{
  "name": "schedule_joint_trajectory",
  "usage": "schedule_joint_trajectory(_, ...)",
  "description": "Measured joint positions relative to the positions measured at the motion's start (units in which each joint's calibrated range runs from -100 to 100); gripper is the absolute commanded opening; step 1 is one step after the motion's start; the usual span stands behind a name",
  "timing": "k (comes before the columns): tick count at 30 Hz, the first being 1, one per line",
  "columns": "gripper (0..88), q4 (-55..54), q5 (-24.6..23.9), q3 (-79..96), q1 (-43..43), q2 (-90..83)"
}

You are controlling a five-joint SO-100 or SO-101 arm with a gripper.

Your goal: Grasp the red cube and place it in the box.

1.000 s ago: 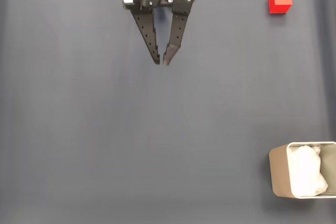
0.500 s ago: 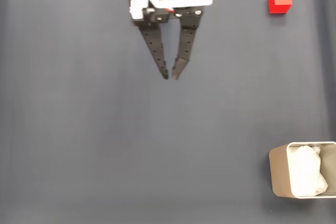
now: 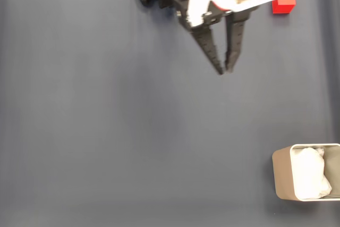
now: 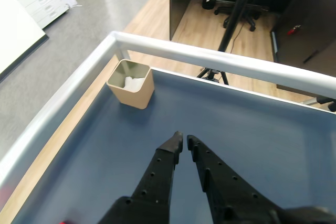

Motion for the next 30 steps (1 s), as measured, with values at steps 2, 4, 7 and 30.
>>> schedule_joint_trajectory(2, 0.0, 0.0, 0.1, 0.7, -2.2, 0.0)
schedule_joint_trajectory(4, 0.0, 0.0, 0.1, 0.8, -4.3, 0.0)
schedule_joint_trajectory(7, 0.0, 0.0, 0.1, 1.8, -7.4, 0.0)
schedule_joint_trajectory(30, 0.0, -1.3, 0.7, 6.3, -27.3, 1.2)
